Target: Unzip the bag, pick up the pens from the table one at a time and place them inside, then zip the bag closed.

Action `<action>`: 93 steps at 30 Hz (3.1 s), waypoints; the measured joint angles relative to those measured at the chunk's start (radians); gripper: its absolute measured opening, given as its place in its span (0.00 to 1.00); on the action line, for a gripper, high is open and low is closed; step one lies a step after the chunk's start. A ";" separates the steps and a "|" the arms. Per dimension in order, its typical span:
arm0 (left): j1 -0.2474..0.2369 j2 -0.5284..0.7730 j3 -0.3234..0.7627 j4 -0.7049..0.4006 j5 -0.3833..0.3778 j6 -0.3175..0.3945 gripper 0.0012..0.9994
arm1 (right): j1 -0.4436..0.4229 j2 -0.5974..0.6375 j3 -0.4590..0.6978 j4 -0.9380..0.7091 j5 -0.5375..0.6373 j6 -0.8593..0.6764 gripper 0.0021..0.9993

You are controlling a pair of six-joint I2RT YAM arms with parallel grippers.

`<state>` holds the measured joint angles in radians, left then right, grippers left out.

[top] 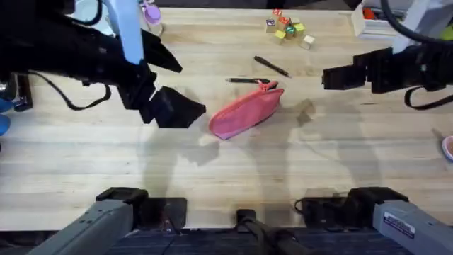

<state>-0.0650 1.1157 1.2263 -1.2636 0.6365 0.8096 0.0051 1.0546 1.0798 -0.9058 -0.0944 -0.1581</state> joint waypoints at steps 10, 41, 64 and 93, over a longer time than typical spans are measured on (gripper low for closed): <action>0.000 0.054 0.000 0.023 0.020 0.023 0.99 | 0.000 0.000 0.000 0.000 0.000 0.000 1.00; -0.079 0.246 -0.242 0.263 0.113 0.049 1.00 | 0.000 0.000 0.000 -0.012 0.000 0.000 1.00; -0.153 0.512 -0.247 0.351 0.115 0.048 0.76 | 0.000 0.000 0.000 -0.034 0.000 -0.004 1.00; -0.151 0.512 -0.248 0.409 0.140 0.048 0.04 | -0.002 0.000 0.000 0.142 -0.391 0.115 1.00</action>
<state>-0.2165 1.6276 0.9783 -0.8543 0.7765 0.8574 0.0036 1.0550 1.0801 -0.7635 -0.4853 -0.0432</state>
